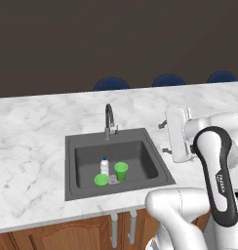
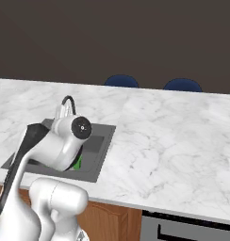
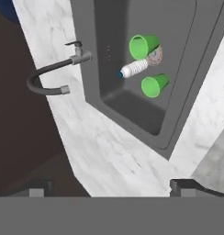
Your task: Pick the cup and cup and place them in the sink. Then turn on the water.
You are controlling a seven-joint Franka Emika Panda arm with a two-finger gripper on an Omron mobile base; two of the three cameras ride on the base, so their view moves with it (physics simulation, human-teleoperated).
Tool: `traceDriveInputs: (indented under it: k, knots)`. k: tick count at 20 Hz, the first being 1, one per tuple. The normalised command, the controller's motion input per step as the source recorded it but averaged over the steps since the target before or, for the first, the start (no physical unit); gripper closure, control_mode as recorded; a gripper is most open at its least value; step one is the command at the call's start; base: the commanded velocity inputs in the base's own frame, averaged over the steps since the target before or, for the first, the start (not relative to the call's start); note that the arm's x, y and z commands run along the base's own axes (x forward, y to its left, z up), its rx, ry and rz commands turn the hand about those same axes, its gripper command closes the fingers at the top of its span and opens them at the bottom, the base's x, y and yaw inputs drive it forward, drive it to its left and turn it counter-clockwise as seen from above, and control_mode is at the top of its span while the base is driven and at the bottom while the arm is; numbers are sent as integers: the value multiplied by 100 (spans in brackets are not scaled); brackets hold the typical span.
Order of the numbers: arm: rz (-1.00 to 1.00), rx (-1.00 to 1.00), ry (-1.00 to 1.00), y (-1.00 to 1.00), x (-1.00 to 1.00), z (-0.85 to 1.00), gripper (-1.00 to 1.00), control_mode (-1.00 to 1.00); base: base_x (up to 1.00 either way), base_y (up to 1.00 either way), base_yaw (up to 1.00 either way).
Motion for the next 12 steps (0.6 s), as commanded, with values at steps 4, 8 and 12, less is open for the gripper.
traceDriveInputs:
  k: [4, 8, 12]
  knots:
    - [-10, 25, 0, -7, 9, 0, -100, -100, 0, 0, 0]
    - [-2, 23, 5, -24, 3, 0, -100, -100, 0, 0, 0]
    - [0, 19, 2, -6, 25, 0, -100, -100, 0, 0, 0]
